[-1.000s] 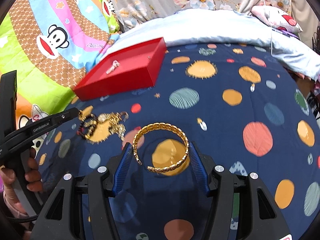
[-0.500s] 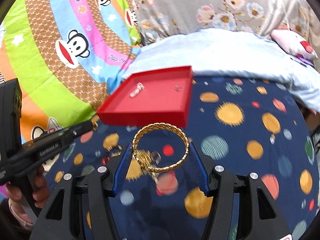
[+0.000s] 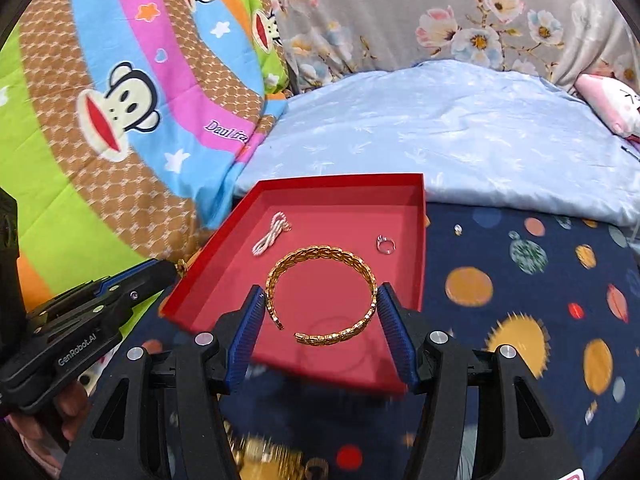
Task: Organize jewelry
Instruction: 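Carry the gold bangle into the red tray with the right tool while the left tool drops the earring there, then withdraw both open tools from the tray back to the jewelry pile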
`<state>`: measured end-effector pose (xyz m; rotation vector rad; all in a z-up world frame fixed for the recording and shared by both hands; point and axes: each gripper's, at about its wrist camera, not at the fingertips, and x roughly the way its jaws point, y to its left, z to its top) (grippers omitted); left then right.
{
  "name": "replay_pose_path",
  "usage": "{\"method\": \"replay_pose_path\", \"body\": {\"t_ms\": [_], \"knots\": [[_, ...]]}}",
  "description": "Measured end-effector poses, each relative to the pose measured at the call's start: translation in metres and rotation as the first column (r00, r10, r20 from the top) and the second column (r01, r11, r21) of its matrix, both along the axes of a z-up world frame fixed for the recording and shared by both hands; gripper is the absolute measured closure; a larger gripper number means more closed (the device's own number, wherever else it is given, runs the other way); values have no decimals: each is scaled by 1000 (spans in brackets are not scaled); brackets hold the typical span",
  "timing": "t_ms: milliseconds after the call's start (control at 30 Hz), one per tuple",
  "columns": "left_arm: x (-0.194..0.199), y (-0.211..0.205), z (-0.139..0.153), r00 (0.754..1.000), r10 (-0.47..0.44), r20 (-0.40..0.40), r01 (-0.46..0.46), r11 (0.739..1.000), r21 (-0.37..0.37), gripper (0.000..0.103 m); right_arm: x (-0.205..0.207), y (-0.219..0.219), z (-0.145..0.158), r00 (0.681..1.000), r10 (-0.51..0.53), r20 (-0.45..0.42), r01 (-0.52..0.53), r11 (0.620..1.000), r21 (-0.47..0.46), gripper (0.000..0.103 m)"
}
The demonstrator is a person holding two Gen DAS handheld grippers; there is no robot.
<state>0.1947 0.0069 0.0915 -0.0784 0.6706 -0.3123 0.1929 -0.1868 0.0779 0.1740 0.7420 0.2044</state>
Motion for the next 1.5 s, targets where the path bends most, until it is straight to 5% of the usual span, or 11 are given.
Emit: {"method": "replay_pose_path", "body": {"t_ms": [333, 767, 900, 1167, 1500], "knots": [[63, -16, -28, 999, 5, -43, -4, 1000, 25, 85, 62, 3, -34, 997, -4, -78, 2, 1000, -28, 46], [86, -14, -54, 996, 42, -82, -38, 998, 45, 84, 74, 12, -51, 996, 0, -85, -5, 998, -57, 45], [75, -9, -45, 998, 52, -48, -51, 998, 30, 65, 61, 7, -38, 998, -25, -53, 23, 999, -38, 41], [23, 0, -31, 999, 39, -18, -38, 998, 48, 58, -10, -3, -17, 999, -30, -13, 31, 999, 34, 41], [-66, 20, -50, 994, 34, -108, -34, 999, 1, 56, -119, 13, -34, 998, -21, -63, 22, 1000, 21, 41]]}}
